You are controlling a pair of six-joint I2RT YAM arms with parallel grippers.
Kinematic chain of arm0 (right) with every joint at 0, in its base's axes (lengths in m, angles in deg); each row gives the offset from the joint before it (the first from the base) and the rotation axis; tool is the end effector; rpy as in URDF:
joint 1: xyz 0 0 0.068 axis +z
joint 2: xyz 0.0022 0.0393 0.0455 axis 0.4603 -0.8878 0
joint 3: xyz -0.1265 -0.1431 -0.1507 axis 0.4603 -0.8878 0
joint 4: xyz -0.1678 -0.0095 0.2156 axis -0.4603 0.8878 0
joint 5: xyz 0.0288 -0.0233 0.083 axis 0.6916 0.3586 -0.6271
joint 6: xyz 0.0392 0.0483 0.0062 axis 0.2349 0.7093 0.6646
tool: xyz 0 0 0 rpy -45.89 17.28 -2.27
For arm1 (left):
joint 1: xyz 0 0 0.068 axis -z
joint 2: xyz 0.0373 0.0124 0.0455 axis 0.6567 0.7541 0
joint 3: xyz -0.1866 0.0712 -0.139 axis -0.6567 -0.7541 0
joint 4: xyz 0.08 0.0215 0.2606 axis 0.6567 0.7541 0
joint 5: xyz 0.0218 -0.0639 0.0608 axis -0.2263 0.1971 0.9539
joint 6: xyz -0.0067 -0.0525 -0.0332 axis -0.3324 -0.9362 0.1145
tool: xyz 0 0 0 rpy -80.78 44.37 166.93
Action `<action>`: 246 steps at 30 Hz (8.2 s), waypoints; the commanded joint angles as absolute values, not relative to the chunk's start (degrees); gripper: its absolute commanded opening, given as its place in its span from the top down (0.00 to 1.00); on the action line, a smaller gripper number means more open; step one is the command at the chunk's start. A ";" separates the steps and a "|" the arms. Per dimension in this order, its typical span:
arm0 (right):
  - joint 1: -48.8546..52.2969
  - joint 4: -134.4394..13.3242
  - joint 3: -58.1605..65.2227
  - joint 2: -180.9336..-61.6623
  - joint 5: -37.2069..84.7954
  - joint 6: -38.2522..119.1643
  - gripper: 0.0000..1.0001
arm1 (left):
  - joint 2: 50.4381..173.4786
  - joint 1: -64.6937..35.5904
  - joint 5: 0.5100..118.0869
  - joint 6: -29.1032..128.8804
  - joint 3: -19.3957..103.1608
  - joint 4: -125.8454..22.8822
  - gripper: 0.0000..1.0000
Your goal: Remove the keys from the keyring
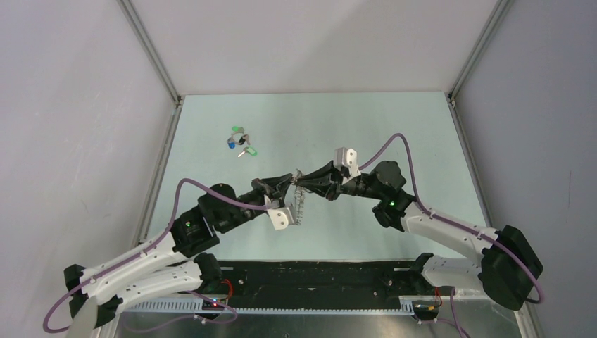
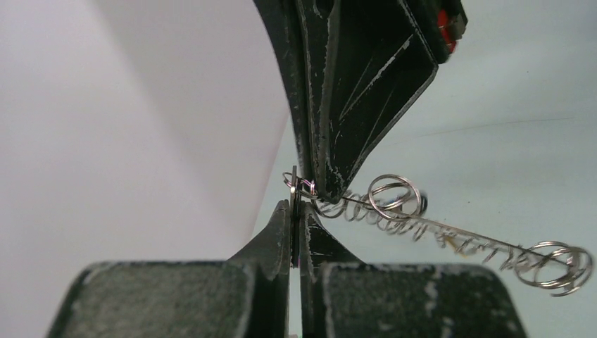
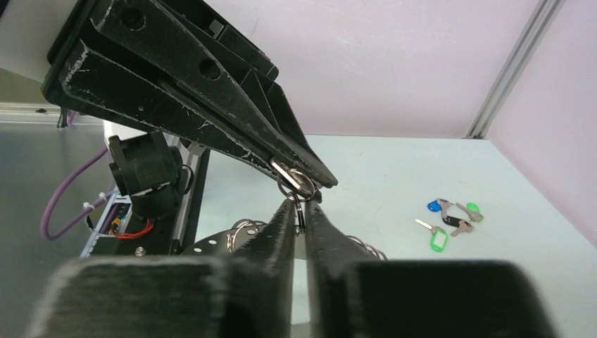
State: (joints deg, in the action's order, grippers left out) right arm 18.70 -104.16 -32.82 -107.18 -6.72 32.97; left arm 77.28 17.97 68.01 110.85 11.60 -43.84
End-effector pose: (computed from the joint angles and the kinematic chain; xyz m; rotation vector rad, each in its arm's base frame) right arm 0.1814 0.2309 0.2910 -1.0732 0.9740 1.0891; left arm 0.1138 -0.1892 0.3217 1.3336 0.9692 -0.1219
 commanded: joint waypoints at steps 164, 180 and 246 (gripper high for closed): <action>23.25 -90.15 -27.74 -99.45 -3.52 26.51 0.88 | 76.11 18.01 68.87 111.99 11.94 -48.51 1.00; 22.69 -89.47 -26.39 -99.87 -0.66 27.67 0.85 | 75.79 18.01 68.44 111.94 11.92 -48.50 1.00; 26.36 -81.88 -27.81 -99.14 15.52 33.91 1.00 | 78.56 18.05 73.62 112.36 12.48 -48.44 1.00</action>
